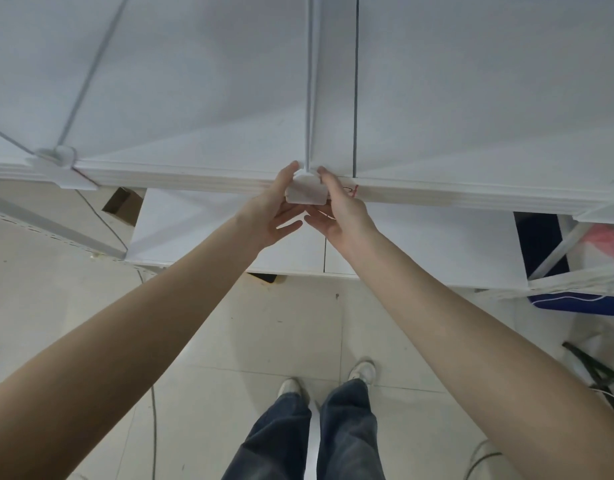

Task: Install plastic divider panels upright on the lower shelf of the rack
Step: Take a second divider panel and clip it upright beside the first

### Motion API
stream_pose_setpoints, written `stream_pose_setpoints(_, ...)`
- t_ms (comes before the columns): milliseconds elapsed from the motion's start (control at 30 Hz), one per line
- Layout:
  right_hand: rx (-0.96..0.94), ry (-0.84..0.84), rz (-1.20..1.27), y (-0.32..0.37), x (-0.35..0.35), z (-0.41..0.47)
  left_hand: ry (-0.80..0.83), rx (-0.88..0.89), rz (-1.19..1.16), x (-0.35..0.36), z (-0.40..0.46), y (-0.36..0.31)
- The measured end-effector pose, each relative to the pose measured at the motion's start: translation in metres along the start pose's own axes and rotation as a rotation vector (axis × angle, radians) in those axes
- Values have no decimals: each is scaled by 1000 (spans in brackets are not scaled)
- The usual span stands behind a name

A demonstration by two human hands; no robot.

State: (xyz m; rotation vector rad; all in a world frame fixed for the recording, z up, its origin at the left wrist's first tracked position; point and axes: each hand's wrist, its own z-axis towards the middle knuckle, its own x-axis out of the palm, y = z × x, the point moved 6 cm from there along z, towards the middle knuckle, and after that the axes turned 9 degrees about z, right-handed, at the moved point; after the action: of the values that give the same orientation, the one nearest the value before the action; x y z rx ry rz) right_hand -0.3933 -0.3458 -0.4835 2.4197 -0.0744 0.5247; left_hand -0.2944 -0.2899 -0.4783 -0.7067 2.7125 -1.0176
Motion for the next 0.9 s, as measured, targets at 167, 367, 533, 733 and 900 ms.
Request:
stream_pose_setpoints(167,-12,6,-24,1,-1,2,-12,-9,-6,0,-3,0)
stream_pose_setpoints(367,-23,0,-10,1,-5,2,-9,-11,-41,2,-2,3)
stream_pose_setpoints(533,-34,9,-35,6,-10,2,-2,-34,-53,5,-1,6)
stream_pose_setpoints(733,-43,10,-31,7,-14,1,-36,-25,-110,8,0,6)
stream_pose_setpoints(900,-41,17,-32,11,-19,1,-21,-12,-141,16,0,4)
